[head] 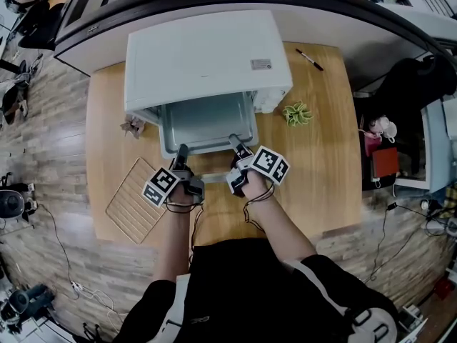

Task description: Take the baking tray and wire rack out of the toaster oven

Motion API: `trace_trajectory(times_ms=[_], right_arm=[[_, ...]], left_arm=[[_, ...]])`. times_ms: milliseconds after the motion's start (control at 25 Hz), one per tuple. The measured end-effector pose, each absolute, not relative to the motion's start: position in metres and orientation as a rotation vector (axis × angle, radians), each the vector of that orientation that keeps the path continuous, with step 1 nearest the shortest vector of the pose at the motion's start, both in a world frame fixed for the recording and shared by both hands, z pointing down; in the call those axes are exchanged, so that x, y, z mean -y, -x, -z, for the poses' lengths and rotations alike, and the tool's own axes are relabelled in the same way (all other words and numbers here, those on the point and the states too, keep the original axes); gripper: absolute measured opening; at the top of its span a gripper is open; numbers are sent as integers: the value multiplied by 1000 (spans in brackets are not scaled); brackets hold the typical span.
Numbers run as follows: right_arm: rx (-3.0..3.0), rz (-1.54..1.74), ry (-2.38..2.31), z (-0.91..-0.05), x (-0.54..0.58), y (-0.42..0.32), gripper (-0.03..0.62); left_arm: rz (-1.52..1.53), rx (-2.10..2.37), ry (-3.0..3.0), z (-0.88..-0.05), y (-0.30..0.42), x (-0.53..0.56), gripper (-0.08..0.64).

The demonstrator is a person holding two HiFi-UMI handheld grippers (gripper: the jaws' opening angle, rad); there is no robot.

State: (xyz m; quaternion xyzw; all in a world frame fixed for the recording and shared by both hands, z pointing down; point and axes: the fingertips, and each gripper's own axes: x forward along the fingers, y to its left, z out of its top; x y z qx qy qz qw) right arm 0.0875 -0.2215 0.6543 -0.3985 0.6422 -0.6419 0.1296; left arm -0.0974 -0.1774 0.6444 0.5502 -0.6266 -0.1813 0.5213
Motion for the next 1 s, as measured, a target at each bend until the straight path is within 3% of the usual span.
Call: trace_trajectory(times_ms=[1000], right_arm=[[-1984,1811,1148,-639,167,-103,123]], left_arm=[[406,1472,-1318,-635,78,117,140]])
